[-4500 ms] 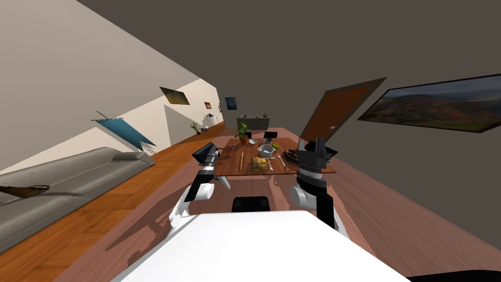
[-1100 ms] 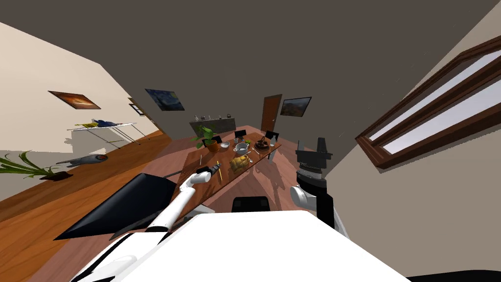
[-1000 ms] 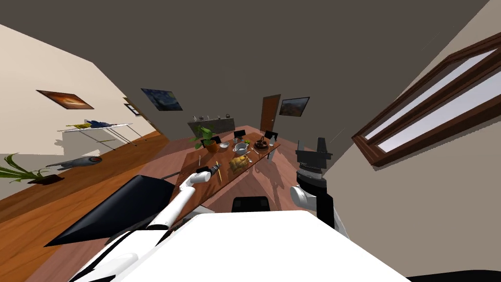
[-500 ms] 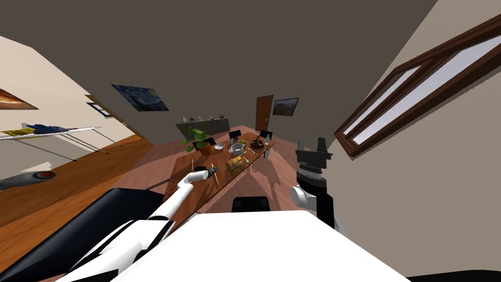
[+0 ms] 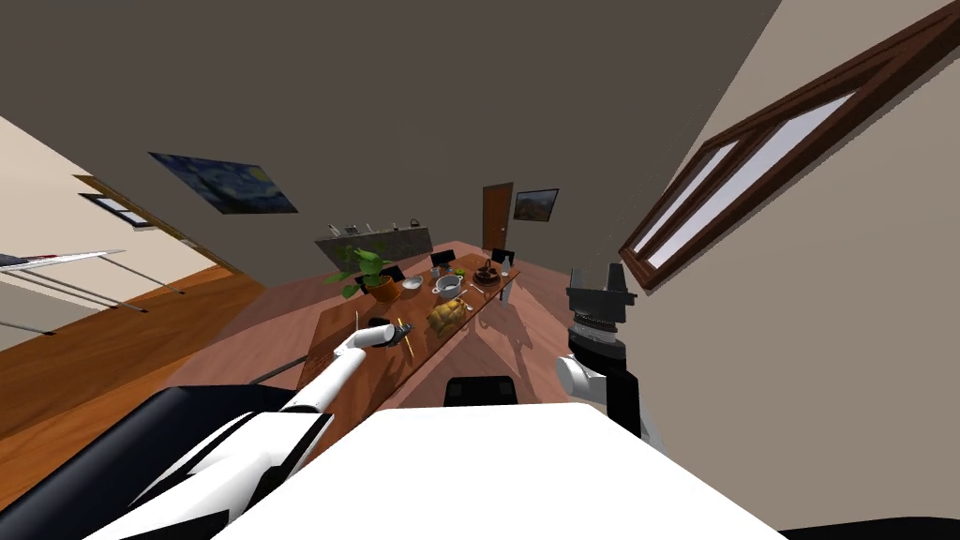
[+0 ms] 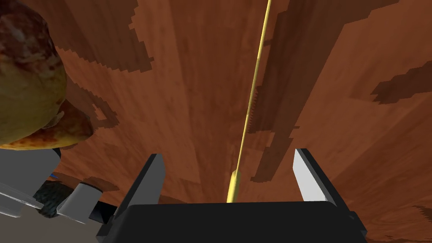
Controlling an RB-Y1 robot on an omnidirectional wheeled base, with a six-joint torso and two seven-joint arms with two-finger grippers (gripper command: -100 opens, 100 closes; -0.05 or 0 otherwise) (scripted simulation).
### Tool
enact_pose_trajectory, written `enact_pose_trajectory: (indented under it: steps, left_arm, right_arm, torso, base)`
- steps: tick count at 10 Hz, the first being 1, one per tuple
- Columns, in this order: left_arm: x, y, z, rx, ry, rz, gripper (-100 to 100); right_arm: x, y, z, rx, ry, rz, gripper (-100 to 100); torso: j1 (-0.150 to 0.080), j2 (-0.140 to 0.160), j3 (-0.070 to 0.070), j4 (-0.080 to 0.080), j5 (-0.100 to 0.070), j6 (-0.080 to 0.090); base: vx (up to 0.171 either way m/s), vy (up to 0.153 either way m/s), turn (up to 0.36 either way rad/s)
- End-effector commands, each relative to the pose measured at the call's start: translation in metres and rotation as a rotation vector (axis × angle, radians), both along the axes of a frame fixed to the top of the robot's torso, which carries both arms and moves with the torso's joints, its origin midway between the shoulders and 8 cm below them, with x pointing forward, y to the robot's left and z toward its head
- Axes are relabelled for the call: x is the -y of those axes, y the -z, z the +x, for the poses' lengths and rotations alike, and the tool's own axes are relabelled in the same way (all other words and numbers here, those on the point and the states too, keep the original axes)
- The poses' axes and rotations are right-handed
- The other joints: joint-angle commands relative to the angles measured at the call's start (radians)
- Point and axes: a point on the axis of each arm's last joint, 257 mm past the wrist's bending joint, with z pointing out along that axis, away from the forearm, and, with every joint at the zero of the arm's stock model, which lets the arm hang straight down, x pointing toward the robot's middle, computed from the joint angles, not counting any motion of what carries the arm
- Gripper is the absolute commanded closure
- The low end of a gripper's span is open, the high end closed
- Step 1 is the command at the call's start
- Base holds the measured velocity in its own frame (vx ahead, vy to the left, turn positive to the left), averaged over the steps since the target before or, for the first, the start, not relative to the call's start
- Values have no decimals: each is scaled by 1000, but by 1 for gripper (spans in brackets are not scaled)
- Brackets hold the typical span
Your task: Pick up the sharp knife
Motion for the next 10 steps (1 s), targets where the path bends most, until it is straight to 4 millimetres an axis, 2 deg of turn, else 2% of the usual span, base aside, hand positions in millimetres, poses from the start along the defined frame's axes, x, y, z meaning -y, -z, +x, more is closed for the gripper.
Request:
enact_pose_trajectory:
  steps: [1,5,6,10]
  left_arm:
    - [-10,3,-12,-60,-3,0,-100]
    - [-34,5,-38,-176,-17,-7,-100]
    - [-34,5,-39,-179,-17,-8,-100]
    - [-55,0,-63,-276,-35,-22,-100]
  right_arm:
    - [0,0,0,0,0,0,0]
    - [0,0,0,0,0,0,0]
    - [0,0,0,0,0,0,0]
    - [0,0,0,0,0,0,0]
  torso:
    - [0,0,0,0,0,0]
    - [0,0,0,0,0,0]
    - [0,0,0,0,0,1]
    - [0,0,0,0,0,0]
  base:
    - [-14,13,-154]
    - [-17,13,-190]
    - [-10,16,-66]
    - [-14,9,-135]
